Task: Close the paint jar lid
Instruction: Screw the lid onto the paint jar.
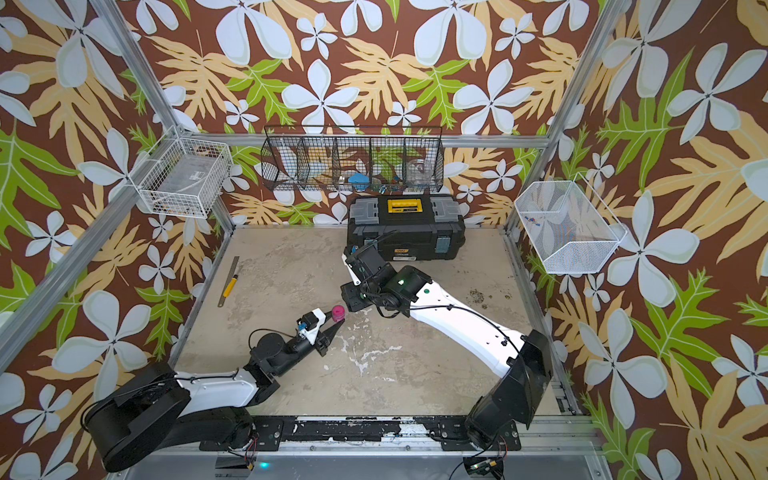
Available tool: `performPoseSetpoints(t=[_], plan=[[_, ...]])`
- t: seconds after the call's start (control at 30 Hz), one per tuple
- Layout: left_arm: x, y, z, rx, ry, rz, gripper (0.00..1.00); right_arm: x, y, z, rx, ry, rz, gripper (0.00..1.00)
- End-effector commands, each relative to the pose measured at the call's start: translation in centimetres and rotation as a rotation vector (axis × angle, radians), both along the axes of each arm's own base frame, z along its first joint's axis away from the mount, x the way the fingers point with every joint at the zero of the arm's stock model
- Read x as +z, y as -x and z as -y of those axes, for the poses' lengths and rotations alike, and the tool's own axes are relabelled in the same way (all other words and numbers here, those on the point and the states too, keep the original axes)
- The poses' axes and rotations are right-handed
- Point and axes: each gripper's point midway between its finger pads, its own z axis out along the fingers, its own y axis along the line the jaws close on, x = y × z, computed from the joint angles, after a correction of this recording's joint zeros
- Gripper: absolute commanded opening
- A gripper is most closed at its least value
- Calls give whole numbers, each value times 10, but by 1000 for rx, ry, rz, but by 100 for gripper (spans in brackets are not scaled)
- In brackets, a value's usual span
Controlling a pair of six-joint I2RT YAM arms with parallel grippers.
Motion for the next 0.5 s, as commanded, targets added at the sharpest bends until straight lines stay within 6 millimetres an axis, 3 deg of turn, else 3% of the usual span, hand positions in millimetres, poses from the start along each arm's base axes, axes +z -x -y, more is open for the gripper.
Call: performPoseSetpoints(t=[0.0, 0.17, 0.47], plan=[[9, 0, 2, -8, 24, 25, 4, -3, 3, 0, 20, 1, -1, 57], [10, 0, 2, -9, 25, 26, 4, -10, 5, 0, 29, 11, -18, 55], [9, 0, 3, -10, 25, 23, 3, -2, 8, -2, 44, -4, -13, 56]])
